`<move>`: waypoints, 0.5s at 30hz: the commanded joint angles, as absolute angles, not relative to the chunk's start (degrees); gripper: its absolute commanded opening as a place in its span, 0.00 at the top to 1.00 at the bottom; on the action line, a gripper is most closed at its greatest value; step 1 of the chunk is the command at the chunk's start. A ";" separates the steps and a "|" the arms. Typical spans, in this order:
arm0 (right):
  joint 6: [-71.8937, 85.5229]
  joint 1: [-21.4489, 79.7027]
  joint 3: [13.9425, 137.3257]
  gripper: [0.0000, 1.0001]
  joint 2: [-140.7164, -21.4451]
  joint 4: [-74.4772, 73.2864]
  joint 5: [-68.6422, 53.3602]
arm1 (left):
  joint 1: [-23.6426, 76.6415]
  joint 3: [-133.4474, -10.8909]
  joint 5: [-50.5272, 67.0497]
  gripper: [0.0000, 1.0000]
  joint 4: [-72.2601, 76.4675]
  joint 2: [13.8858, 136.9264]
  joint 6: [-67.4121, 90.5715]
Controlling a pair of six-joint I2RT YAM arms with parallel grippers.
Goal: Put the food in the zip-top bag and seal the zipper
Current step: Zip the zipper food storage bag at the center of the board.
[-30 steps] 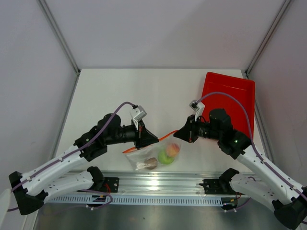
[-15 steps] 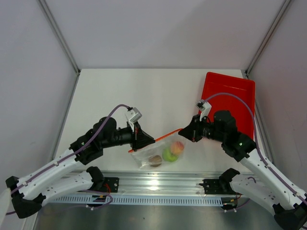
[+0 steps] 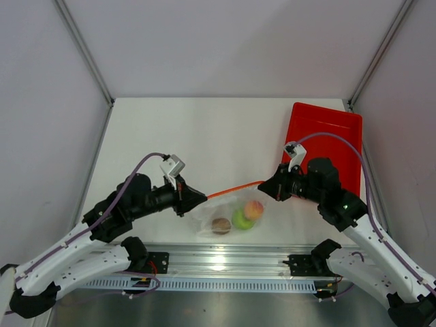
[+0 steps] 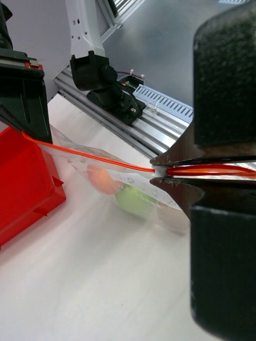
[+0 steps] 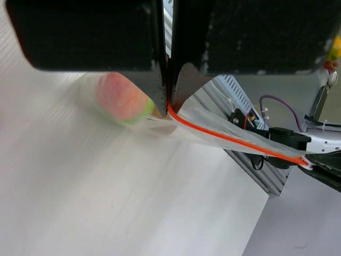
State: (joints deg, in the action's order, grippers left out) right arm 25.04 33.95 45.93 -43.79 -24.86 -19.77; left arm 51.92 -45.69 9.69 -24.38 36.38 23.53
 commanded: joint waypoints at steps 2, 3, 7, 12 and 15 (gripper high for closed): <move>25.22 32.96 46.58 1.00 -42.54 -25.49 -15.65 | 52.12 -45.79 3.96 0.99 -28.03 33.31 24.17; 25.22 32.96 46.58 1.00 -42.37 -25.75 -15.47 | 52.12 -45.97 3.26 0.99 -28.91 32.53 24.26; 25.22 32.87 46.76 1.00 -42.19 -26.37 -14.68 | 52.12 -45.88 -0.52 0.99 -30.58 30.33 24.78; 25.66 32.87 46.76 1.00 -41.75 -26.63 -14.68 | 52.12 -46.05 -3.16 0.99 -31.81 28.48 24.87; 25.93 32.78 46.93 1.00 -41.40 -26.89 -15.03 | 52.12 -46.05 -4.30 1.00 -32.87 27.69 25.05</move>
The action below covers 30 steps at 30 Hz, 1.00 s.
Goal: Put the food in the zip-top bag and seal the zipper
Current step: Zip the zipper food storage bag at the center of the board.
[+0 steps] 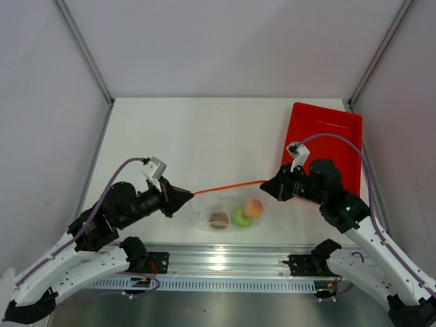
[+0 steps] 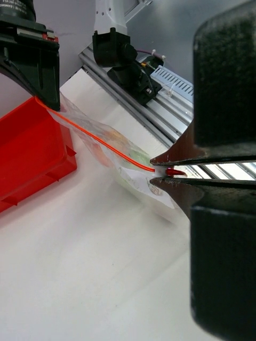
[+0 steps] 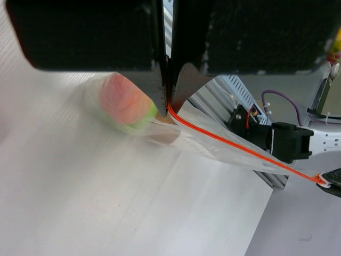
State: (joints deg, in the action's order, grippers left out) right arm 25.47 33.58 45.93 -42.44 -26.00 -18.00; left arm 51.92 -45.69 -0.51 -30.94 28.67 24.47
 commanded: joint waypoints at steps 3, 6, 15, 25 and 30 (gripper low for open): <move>25.93 32.78 47.20 1.00 -41.40 -27.16 -15.20 | 52.12 -45.97 -4.83 0.99 -33.57 26.72 25.40; 25.84 32.87 47.20 1.00 -42.01 -26.90 -17.48 | 52.12 -45.09 -4.75 0.99 -33.49 25.67 26.01; 25.23 35.50 47.55 1.00 -43.68 -27.07 -20.22 | 52.12 -43.33 -4.13 0.99 -33.49 24.17 27.42; 24.43 37.53 47.72 1.00 -46.32 -25.14 -20.30 | 52.12 -43.68 -5.01 0.94 -33.31 24.52 27.25; 23.73 37.44 48.60 1.00 -49.03 -23.64 -20.57 | 52.12 -43.68 -7.46 0.48 -33.49 23.12 27.25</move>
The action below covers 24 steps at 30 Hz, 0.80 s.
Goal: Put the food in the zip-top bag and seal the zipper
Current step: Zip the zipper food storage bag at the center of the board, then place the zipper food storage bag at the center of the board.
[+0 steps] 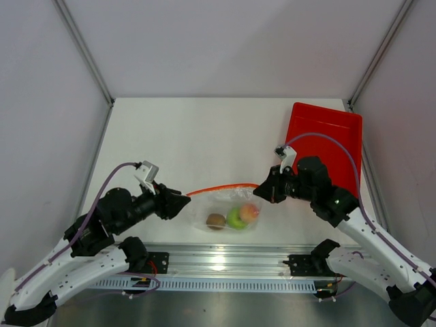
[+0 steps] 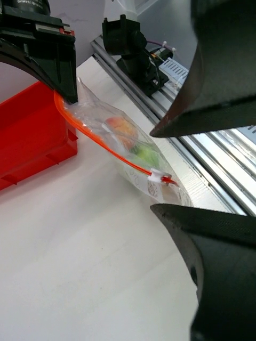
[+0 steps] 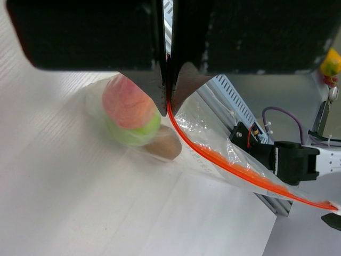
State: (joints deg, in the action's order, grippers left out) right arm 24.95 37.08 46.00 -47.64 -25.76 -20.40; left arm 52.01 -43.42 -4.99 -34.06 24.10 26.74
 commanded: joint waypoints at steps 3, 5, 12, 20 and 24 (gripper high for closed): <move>23.47 37.35 49.39 1.00 -50.53 -22.33 -20.39 | 52.12 -43.95 -7.91 0.33 -33.23 21.63 26.55; 23.29 37.18 50.35 1.00 -52.46 -21.28 -20.13 | 52.12 -44.38 -8.17 0.27 -33.31 21.18 25.67; 24.42 34.73 53.87 1.00 -60.46 -16.88 -18.64 | 52.12 -45.88 -13.44 0.10 -36.47 18.03 25.66; 27.60 29.98 59.32 1.00 -75.20 -11.60 -18.46 | 52.12 -46.49 -13.89 0.10 -36.91 15.38 26.19; 26.28 28.65 66.17 1.00 -85.13 -12.74 -15.21 | 52.12 -46.32 -13.10 0.10 -37.00 15.29 26.72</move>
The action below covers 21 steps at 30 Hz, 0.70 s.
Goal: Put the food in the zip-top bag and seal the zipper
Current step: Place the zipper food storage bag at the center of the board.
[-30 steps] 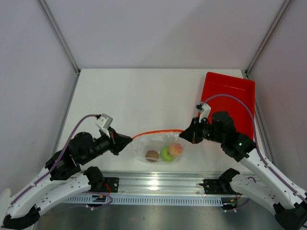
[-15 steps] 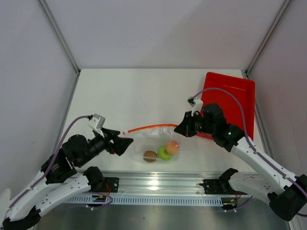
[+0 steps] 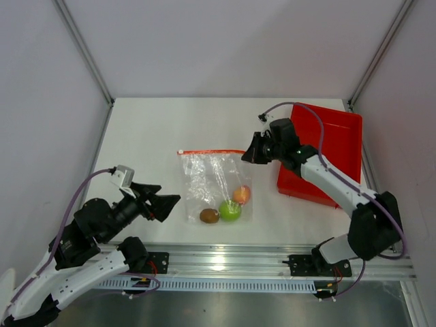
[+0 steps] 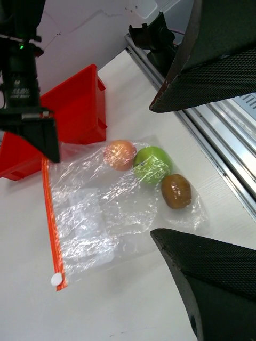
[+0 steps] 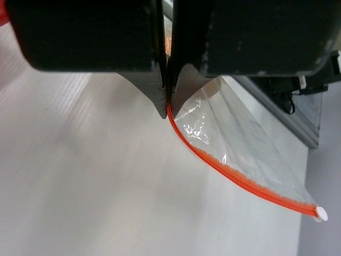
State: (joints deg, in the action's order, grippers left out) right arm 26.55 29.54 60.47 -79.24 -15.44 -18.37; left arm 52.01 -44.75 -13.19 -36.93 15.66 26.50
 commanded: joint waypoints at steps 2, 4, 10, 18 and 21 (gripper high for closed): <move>24.44 28.48 70.91 1.00 -89.28 -13.45 -11.53 | 52.12 -45.88 -12.40 0.10 -36.74 15.03 27.24; 22.68 28.48 74.51 1.00 -95.95 -15.29 -8.71 | 52.12 -45.35 -11.87 0.10 -36.39 14.77 27.42; 22.06 28.21 86.21 1.00 -111.08 -16.79 -4.92 | 52.12 -45.26 -10.99 0.09 -36.12 14.06 27.42; 23.90 28.13 90.70 1.00 -120.76 -16.35 -2.90 | 52.12 -44.12 -9.76 0.10 -34.81 14.41 27.42; 24.17 28.21 89.74 1.00 -121.29 -15.47 -1.94 | 52.12 -43.77 -9.05 0.10 -33.84 14.68 27.69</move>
State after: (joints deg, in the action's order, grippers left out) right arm 23.75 28.27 87.79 -121.27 -16.56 -4.62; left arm 52.01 -44.31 -10.52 -36.47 14.22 26.98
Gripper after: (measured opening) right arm 0.007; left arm 0.902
